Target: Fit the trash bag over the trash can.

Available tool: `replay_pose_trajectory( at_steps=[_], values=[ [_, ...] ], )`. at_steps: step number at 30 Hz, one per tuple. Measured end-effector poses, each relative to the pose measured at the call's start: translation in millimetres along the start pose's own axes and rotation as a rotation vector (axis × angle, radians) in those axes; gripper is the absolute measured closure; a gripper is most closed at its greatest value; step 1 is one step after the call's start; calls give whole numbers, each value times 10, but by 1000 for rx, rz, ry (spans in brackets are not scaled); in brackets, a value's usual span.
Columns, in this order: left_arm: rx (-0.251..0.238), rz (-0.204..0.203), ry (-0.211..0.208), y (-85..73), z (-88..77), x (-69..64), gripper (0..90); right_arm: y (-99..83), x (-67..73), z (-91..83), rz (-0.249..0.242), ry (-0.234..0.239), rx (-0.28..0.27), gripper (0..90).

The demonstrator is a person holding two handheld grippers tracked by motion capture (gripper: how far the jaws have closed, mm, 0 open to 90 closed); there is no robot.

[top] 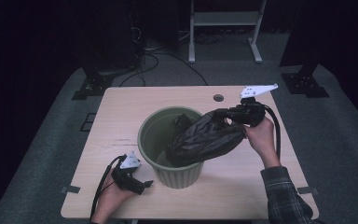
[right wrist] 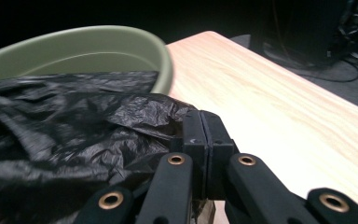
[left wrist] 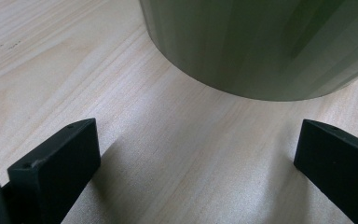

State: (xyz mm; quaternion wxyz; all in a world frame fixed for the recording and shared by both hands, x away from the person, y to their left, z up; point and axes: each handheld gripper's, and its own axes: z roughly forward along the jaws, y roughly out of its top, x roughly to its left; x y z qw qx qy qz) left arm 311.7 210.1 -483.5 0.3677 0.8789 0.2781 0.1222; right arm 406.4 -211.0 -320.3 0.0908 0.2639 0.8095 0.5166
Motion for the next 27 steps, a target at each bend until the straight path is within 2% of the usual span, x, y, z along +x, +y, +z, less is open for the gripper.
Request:
replay_pose_trajectory(
  at_steps=[6, 7, 8, 9, 10, 11, 12, 13, 14, 15, 17, 18, 19, 20, 21, 25, 27],
  values=[
    [1, -3, 5, 0, -1, -3, 0, -25, -39, 42, 20, 12, -16, 847],
    [1, -6, 8, 0, -2, -4, 0, -27, -32, 28, 24, 14, -19, 791],
    [1, -6, 8, 0, -2, -4, 0, -27, -32, 28, 24, 14, -19, 791],
    [2, -9, 12, -1, -3, -6, 0, -21, -21, -2, 25, 16, -28, 721],
    [2, -9, 12, -1, -3, -6, 0, -21, -21, -2, 25, 16, -28, 721],
    [7, -11, 14, 2, -7, -10, 0, -12, -15, -31, 35, 15, -37, 650],
    [7, -11, 14, 2, -7, -10, 0, -12, -15, -31, 35, 15, -37, 650],
    [11, -11, 15, 3, -12, -13, 0, -8, -13, -48, 35, 12, -40, 604],
    [12, -10, 16, 3, -16, -16, 0, -4, -10, -71, 40, -1, -50, 550],
    [15, -5, 17, 1, -30, -23, 0, 1, -16, -107, 53, 0, -59, 443],
    [3, -8, 7, 4, -53, -32, 0, 5, -18, -148, 69, -17, -69, 339],
    [3, -8, 7, 4, -53, -32, 0, 5, -18, -148, 69, -17, -69, 339],
    [-5, -9, 3, 6, -68, -37, 0, 6, -33, -180, 88, -23, -76, 235],
    [-12, -10, -2, 8, -88, -39, 0, 6, -33, -180, 88, -23, -76, 235],
    [-19, -14, -6, 9, -110, -42, 0, 9, -45, -209, 100, -41, -74, 176],
    [-30, -8, -11, 26, -204, -52, 0, 11, -62, -240, 121, -30, -93, 136],
    [-45, -11, -31, 35, -272, -55, 0, 15, -67, -238, 120, -23, -89, 114]
  ],
)
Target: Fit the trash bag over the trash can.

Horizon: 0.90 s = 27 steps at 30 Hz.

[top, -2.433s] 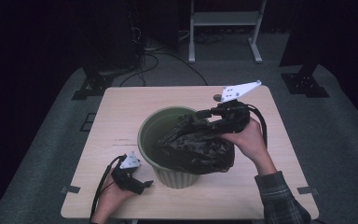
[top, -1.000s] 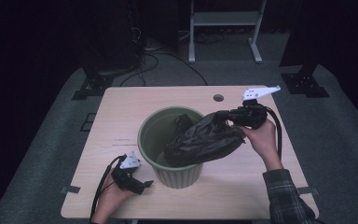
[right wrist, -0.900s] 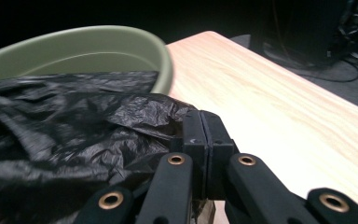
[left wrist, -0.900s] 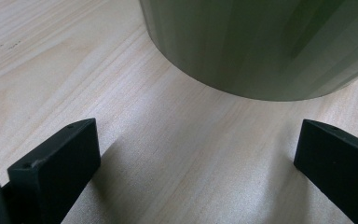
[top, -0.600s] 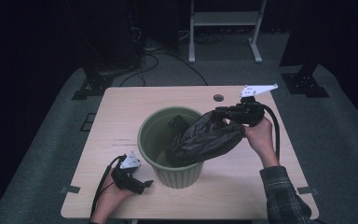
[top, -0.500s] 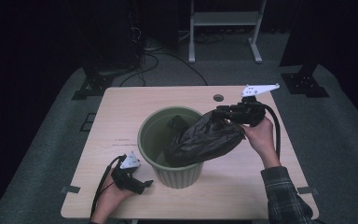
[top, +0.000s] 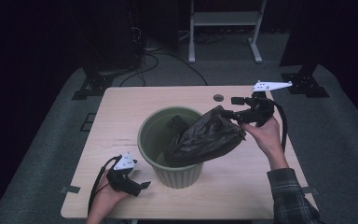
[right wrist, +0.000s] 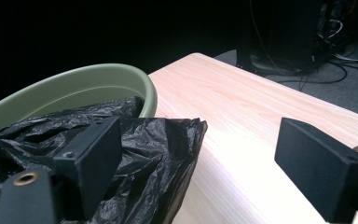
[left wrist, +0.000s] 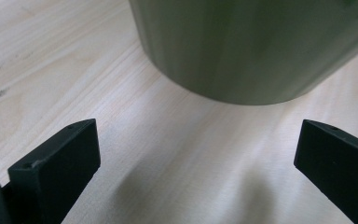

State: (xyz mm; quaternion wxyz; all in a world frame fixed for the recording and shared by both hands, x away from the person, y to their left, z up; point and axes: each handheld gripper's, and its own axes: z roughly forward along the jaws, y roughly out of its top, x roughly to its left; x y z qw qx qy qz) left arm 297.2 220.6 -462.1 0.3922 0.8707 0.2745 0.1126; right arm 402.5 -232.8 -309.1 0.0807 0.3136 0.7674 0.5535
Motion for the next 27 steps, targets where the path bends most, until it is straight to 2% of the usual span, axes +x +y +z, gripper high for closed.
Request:
replay_pose_trajectory(
  at_steps=[3, 5, 8, 9, 10, 13, 19, 20, 21, 22, 23, 27],
  values=[
    [-28, -7, -39, 33, -152, -9, 0, 14, 11, 18, -14, 4, 6, 55],
    [-37, -5, -45, 48, -198, -18, 0, 21, 16, 19, -14, -1, 6, 47],
    [-36, 18, -55, 111, -348, -45, 0, 48, 31, 21, -26, -7, 7, 19],
    [-55, 23, -65, 161, -449, -60, 0, 53, 31, 23, -29, -5, 7, 12],
    [-55, 23, -65, 161, -449, -60, 0, 53, 31, 23, -29, -5, 7, 12],
    [-87, 35, -88, 245, -590, -95, 0, 69, 34, 24, -23, -15, 7, 0],
    [-120, 69, -118, 464, -826, -180, 0, 107, 44, 44, -33, -12, 12, 0],
    [-134, 78, -131, 549, -898, -202, 0, 114, 49, 51, -31, -12, 9, 0],
    [-134, 78, -131, 549, -898, -202, 0, 114, 49, 51, -31, -12, 9, 0],
    [-159, 95, -141, 633, -964, -217, 0, 116, 48, 59, -30, -14, 11, 0],
    [-159, 95, -141, 633, -964, -217, 0, 116, 48, 59, -30, -14, 11, 0],
    [-186, 120, -166, 802, -1056, -218, 0, 111, 37, 75, -27, -14, 16, 0]
  ],
)
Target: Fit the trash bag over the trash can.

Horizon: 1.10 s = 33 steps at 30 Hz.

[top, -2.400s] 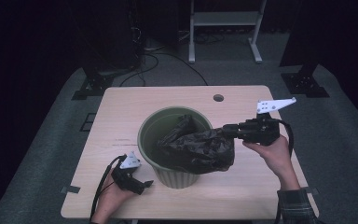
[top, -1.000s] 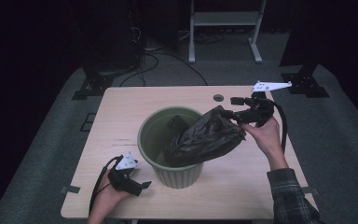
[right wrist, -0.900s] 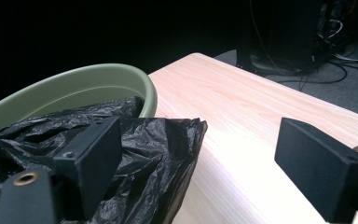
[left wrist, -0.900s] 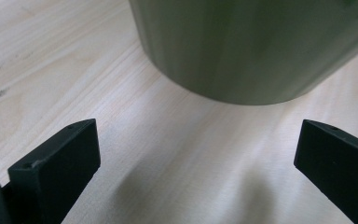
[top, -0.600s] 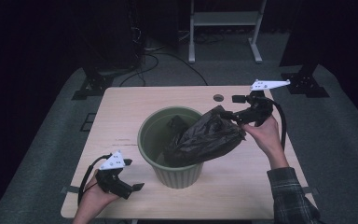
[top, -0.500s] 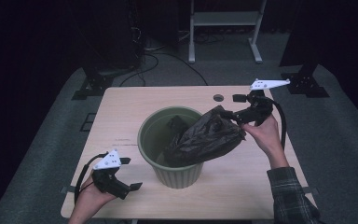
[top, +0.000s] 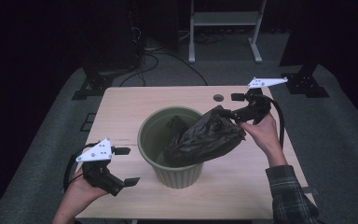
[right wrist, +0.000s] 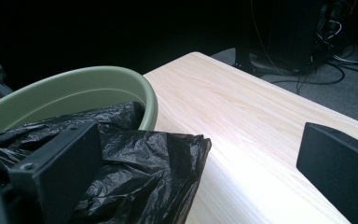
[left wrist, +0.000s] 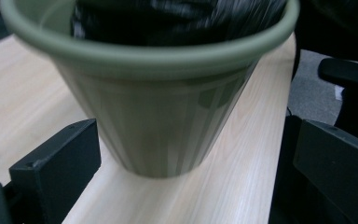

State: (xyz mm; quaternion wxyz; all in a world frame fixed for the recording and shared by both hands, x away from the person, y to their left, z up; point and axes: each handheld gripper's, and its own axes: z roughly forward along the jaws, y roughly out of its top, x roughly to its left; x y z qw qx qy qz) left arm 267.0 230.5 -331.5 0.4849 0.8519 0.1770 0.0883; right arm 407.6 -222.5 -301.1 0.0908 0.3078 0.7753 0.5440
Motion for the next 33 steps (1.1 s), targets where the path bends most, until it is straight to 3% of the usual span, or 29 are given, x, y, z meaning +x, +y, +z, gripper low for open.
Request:
replay_pose_trajectory(
  at_steps=[13, 33],
  values=[
    [-52, 65, -81, 486, 59, 60, 23, -1, 16, 51, 2, 6, 10, 0],
    [-58, 151, -175, 1064, 537, -6, 55, 11, 103, 292, 1, 63, 12, 0]
  ],
)
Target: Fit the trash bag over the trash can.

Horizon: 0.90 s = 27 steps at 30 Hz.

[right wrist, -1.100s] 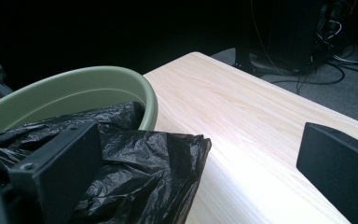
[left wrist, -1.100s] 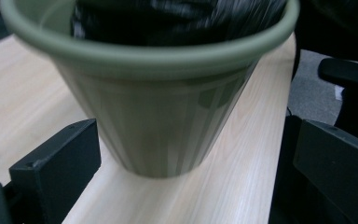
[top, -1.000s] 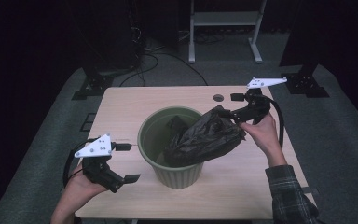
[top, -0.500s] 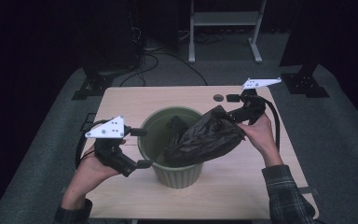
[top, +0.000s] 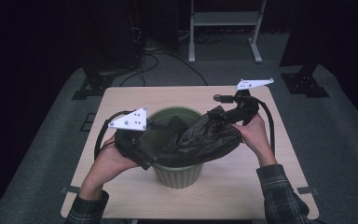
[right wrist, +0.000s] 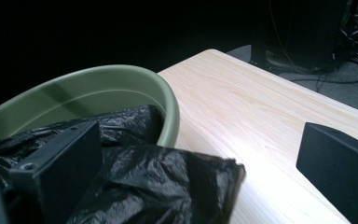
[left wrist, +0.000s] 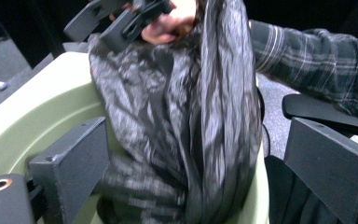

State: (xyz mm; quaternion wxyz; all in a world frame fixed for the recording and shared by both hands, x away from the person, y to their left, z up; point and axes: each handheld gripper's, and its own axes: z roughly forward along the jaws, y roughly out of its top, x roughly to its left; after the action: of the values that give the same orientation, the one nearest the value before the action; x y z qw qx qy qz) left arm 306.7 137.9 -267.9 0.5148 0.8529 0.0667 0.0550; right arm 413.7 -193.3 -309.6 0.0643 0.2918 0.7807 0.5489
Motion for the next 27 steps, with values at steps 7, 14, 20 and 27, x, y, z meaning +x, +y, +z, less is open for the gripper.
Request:
replay_pose_trajectory(
  at_steps=[7, 14, 20, 27],
  values=[
    [8, 22, -35, 147, 164, 24, 60, 43, 58, 109, -10, 20, 3, 0],
    [-5, 27, -79, 250, 301, 66, 122, 73, 93, 180, -17, 32, 8, 0],
    [0, 22, -113, 306, 459, 112, 248, 67, 92, 186, -18, 34, 14, 0],
    [28, -4, -162, 330, 600, 167, 483, 64, 84, 155, -19, 32, 13, 0]
  ],
)
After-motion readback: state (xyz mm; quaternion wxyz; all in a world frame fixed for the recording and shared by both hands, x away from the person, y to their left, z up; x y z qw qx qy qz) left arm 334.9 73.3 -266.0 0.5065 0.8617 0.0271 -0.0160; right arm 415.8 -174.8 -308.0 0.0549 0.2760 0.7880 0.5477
